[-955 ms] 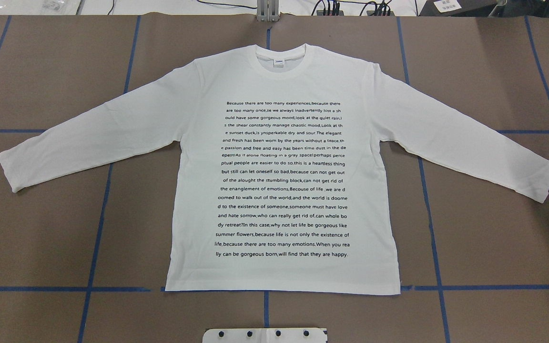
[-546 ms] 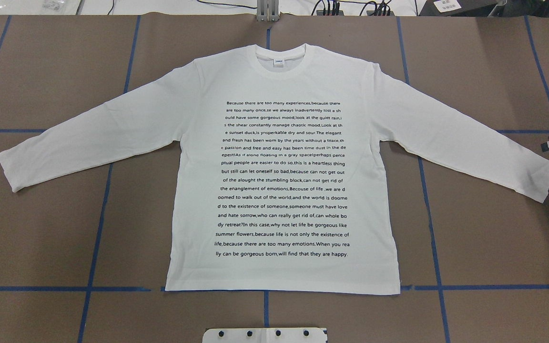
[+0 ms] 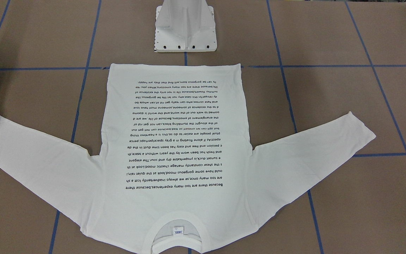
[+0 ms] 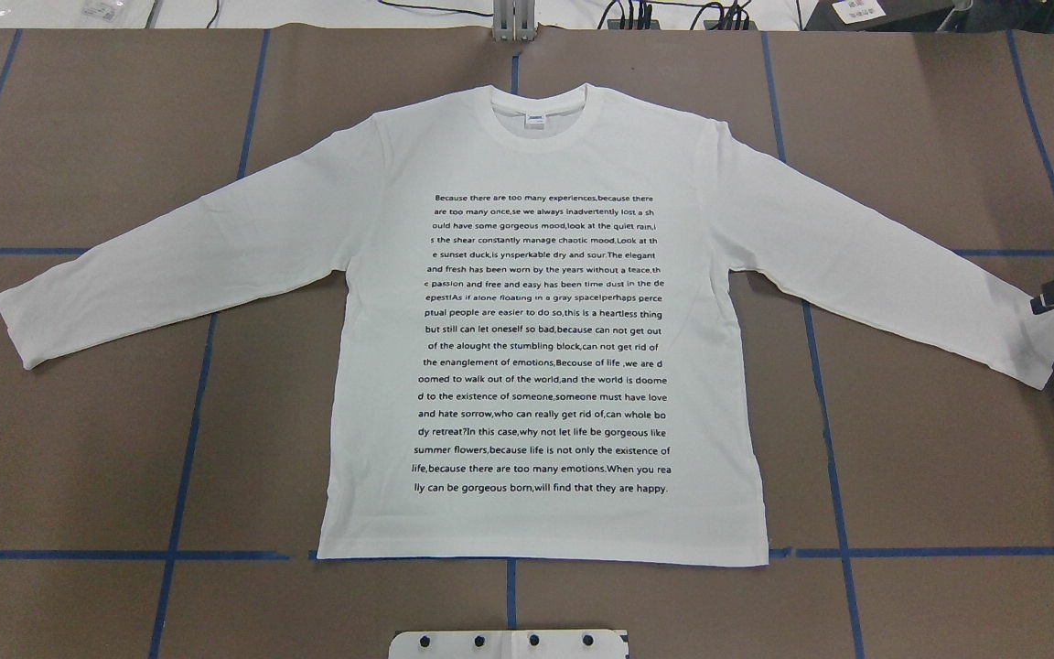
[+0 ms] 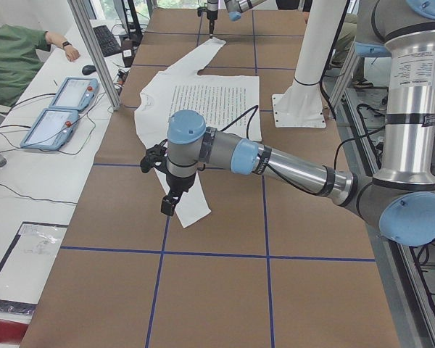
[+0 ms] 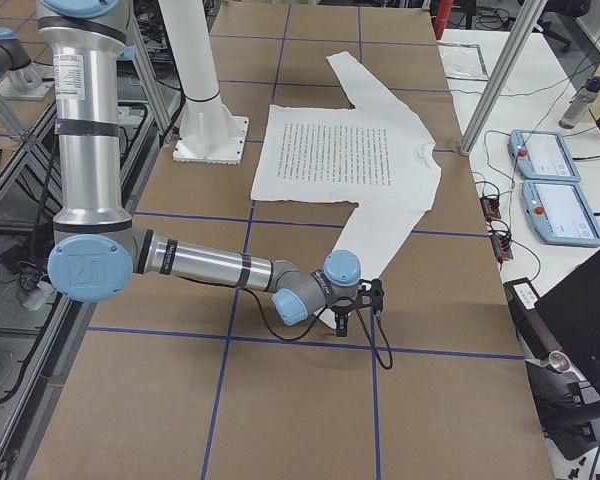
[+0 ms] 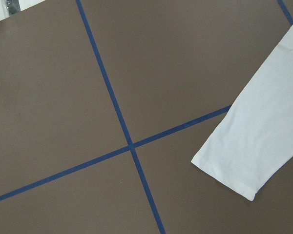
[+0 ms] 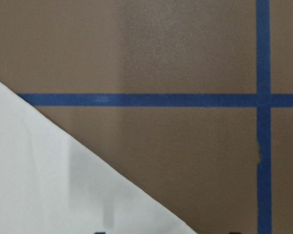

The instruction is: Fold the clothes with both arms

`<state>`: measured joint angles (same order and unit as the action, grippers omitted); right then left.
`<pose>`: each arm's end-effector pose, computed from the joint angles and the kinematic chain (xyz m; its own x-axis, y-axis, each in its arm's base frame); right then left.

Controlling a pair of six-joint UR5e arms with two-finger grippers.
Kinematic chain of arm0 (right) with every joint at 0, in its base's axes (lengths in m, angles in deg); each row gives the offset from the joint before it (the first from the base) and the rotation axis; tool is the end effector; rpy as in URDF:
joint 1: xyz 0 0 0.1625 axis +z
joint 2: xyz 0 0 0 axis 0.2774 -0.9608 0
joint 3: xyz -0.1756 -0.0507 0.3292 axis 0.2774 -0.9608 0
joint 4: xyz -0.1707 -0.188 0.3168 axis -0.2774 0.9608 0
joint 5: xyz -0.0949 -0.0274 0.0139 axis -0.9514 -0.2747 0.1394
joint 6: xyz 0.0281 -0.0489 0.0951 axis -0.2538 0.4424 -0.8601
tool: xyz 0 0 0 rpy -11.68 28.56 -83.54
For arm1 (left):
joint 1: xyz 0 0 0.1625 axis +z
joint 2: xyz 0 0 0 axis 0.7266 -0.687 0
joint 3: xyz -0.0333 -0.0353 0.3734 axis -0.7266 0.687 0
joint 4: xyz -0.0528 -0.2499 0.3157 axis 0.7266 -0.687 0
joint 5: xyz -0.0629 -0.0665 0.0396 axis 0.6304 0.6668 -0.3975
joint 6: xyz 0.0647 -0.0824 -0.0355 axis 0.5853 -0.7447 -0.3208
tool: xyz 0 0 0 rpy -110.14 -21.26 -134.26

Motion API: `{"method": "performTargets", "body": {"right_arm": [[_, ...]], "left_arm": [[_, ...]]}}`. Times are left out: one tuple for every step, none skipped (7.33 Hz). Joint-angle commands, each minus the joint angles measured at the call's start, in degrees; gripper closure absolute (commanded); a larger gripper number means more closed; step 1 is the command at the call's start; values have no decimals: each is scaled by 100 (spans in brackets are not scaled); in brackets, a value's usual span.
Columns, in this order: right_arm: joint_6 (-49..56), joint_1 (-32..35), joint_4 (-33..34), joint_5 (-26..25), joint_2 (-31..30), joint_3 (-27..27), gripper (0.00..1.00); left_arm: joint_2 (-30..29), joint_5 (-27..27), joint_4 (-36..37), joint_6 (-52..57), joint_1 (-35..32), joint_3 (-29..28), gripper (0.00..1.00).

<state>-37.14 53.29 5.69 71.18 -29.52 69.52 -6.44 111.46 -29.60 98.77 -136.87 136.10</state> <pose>-0.1170 -0.4818 0.6728 0.6738 -0.0013 0.7389 -0.0564 0.9970 0.0532 -0.0616 -0.4765 0.4734 0.7319 0.3575 -0.5801 -0.1387 0.9116 0.3869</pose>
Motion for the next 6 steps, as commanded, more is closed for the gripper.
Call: {"method": "performTargets", "body": {"right_arm": [[0, -23, -3, 1, -6, -60, 20], [-9, -32, -3, 10, -6, -60, 27], [-9, -40, -3, 10, -6, -60, 29], [-9, -49, -3, 10, -6, -69, 29], [-18, -58, 6, 1, -6, -78, 33], [-18, -67, 6, 1, 3, -104, 49]], "left_arm": [[0, 0, -8, 0, 0, 1, 0], [0, 0, -8, 0, 0, -8, 0], [0, 0, -8, 0, 0, -8, 0], [0, 0, -8, 0, 0, -8, 0], [0, 0, -8, 0, 0, 1, 0], [0, 0, -8, 0, 0, 1, 0]]}}
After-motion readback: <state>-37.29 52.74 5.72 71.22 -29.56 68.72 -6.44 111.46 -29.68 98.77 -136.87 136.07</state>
